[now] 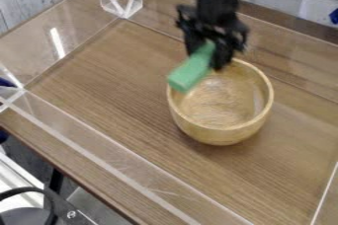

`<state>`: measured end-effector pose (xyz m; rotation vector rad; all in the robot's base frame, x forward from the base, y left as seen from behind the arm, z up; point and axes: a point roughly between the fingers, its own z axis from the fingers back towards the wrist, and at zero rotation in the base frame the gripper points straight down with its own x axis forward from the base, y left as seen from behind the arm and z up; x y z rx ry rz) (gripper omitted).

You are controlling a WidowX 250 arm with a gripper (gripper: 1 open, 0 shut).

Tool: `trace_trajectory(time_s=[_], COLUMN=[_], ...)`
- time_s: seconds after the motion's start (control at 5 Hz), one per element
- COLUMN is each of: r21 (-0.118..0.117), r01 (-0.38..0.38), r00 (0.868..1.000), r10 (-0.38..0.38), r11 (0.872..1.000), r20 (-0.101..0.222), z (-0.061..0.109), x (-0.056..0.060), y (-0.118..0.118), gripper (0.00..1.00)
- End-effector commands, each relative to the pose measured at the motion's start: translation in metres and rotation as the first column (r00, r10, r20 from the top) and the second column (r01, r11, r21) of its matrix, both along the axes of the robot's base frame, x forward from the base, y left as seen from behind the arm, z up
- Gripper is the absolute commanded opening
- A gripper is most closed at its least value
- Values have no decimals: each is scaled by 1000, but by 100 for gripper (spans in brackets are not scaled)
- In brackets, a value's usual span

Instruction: Remove the green block from inside the brown bowl and put it on the table

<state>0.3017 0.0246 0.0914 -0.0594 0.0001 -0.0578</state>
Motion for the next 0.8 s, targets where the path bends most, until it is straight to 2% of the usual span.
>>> trace_trajectory(time_s=[0.0,0.2,0.4,0.6], r21=[17,24,37,37], r01=[-65,-130,-154,-126], r00=[993,986,985,990], r10=[63,127,150,124], r11=[998,991,987,991], r20=[99,104,81,60], z=[30,32,20,14], x=[14,25,12,-1], y=[43,77,91,84], gripper=[0,0,0,0])
